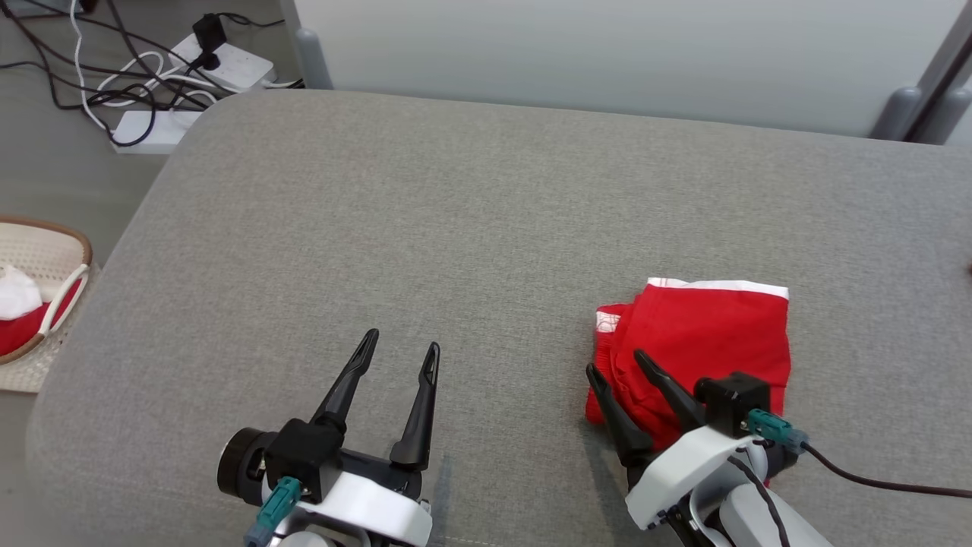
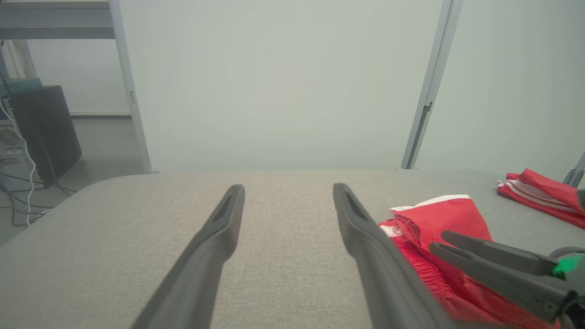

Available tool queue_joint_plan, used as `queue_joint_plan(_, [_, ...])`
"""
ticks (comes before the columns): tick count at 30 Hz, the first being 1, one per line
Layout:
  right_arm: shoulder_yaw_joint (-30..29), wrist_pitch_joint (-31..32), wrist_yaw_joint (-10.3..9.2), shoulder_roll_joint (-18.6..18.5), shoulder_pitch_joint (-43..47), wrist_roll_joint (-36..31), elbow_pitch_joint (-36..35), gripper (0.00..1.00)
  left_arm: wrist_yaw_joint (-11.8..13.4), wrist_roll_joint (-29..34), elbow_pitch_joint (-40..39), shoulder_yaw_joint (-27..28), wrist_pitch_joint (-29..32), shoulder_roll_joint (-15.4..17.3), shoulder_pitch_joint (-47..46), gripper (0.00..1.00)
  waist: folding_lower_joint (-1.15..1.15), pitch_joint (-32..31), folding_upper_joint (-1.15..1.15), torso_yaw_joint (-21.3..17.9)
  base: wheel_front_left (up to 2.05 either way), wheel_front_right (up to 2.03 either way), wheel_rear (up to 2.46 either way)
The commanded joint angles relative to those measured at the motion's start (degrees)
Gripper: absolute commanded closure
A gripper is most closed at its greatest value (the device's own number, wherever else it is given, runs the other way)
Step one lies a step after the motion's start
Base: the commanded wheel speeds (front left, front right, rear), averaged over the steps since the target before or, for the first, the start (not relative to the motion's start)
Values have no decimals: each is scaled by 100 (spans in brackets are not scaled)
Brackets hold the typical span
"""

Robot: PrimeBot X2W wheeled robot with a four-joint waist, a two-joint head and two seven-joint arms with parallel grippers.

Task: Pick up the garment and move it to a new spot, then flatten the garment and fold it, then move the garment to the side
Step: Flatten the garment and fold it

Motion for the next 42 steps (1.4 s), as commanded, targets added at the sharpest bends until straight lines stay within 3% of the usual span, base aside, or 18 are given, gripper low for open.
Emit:
queue_joint_plan(1, [85, -78, 18, 60, -32, 25, -237, 0, 48, 32, -130, 217, -59, 11, -66, 0, 0, -37, 0, -67, 0, 0, 0])
queue_joint_plan(8, [-288, -78, 18, 60, 137, -215, -1109, 0, 14, 97, -169, 297, -59, 11, -43, 0, 0, -187, 0, -404, 0, 0, 0])
queue_joint_plan(14, [-901, -78, 18, 60, 333, -519, -1443, 0, 27, 68, -238, 338, -59, 11, -28, 0, 0, -278, 0, -695, 0, 0, 0])
queue_joint_plan(20, [-1663, -78, 18, 60, 688, -967, -1490, 0, 331, -16, -55, 428, -59, 11, 10, 0, 0, -415, 0, -865, 0, 0, 0])
queue_joint_plan(24, [-2014, -78, 18, 36, 982, -1229, -1596, 0, 376, -83, -43, 432, -59, 11, 45, 0, 0, -479, 0, -927, 0, 0, 0])
queue_joint_plan(34, [-1894, -78, 18, -411, 1615, -839, -1943, 0, 240, 69, -30, 591, -59, 11, 368, 0, 0, -582, 0, -1003, 0, 0, 0])
queue_joint_plan(42, [-1853, -78, 18, -463, 1990, -610, -2062, 0, 119, 150, -130, 729, -59, 11, 677, 0, 0, -696, 0, -1002, 0, 0, 0])
